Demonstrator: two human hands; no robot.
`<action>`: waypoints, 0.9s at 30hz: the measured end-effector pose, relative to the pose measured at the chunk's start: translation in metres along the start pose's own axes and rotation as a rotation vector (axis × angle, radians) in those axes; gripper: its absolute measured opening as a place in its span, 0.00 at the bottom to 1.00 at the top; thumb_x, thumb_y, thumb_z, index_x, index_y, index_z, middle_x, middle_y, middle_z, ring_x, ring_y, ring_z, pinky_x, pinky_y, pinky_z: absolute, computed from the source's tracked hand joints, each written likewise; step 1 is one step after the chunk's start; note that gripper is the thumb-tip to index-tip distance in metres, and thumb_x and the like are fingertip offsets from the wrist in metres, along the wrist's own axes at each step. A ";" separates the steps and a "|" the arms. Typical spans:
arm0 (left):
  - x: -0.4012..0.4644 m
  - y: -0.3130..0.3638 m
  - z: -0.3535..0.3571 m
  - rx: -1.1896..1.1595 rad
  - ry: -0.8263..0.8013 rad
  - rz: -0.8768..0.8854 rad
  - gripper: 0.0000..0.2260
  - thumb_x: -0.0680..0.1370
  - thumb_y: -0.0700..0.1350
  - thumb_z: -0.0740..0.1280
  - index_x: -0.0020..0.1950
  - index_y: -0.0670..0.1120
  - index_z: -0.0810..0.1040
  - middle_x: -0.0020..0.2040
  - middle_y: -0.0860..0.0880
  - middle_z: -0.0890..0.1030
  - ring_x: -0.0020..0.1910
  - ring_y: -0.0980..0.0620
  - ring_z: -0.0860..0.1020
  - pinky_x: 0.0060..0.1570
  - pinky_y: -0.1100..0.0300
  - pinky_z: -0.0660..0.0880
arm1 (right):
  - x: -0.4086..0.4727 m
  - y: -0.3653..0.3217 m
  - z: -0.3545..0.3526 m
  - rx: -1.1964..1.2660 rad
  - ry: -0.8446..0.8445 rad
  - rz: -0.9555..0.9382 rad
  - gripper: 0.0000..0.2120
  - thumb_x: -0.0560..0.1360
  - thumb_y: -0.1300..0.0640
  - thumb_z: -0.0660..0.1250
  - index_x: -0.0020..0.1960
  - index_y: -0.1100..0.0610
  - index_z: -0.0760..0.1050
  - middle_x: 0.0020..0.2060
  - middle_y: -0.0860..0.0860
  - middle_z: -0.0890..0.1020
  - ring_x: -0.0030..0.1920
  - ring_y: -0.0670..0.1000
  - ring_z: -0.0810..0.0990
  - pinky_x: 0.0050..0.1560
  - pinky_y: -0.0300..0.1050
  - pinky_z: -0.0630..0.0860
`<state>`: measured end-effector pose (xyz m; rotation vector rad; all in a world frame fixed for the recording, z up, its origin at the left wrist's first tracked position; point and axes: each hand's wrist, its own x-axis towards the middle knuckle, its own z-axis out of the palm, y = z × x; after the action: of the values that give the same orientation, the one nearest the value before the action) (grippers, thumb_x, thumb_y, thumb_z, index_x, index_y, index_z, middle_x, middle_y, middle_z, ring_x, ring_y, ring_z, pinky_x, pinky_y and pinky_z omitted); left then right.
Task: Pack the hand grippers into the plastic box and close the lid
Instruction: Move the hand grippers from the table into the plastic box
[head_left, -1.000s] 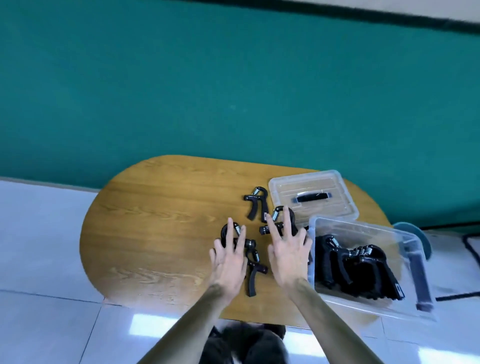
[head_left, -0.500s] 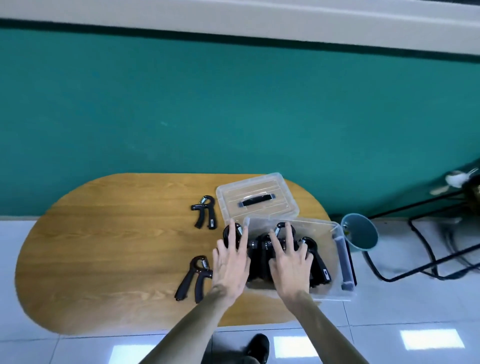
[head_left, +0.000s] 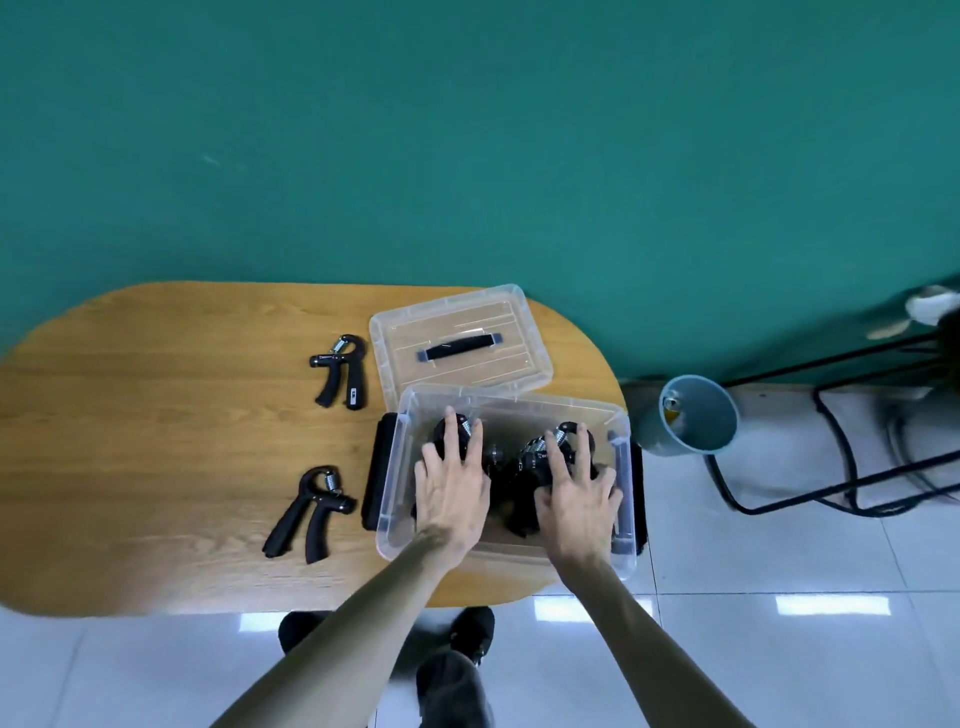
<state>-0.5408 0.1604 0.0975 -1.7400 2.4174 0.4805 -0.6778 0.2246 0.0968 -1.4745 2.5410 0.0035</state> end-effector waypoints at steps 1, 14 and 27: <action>0.003 0.000 0.004 0.005 -0.005 -0.008 0.31 0.84 0.47 0.59 0.84 0.50 0.48 0.83 0.41 0.41 0.61 0.42 0.68 0.60 0.49 0.70 | 0.002 0.001 0.004 0.001 -0.008 -0.010 0.36 0.72 0.56 0.71 0.77 0.46 0.63 0.80 0.55 0.57 0.51 0.63 0.72 0.49 0.59 0.72; 0.024 0.007 0.040 0.014 -0.068 -0.090 0.33 0.83 0.43 0.59 0.84 0.51 0.46 0.83 0.42 0.37 0.58 0.43 0.66 0.60 0.48 0.67 | 0.023 0.004 0.045 0.116 -0.069 -0.077 0.36 0.73 0.60 0.67 0.79 0.49 0.59 0.80 0.55 0.55 0.49 0.61 0.68 0.48 0.57 0.74; 0.022 -0.008 0.035 -0.069 -0.055 -0.036 0.29 0.85 0.55 0.54 0.84 0.51 0.46 0.84 0.44 0.40 0.70 0.37 0.65 0.65 0.42 0.69 | 0.022 -0.003 0.040 0.020 -0.186 -0.055 0.33 0.80 0.43 0.58 0.81 0.45 0.49 0.82 0.55 0.47 0.73 0.68 0.62 0.71 0.67 0.60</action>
<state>-0.5433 0.1496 0.0569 -1.7696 2.3542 0.6057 -0.6790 0.2088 0.0537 -1.4633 2.3460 0.1023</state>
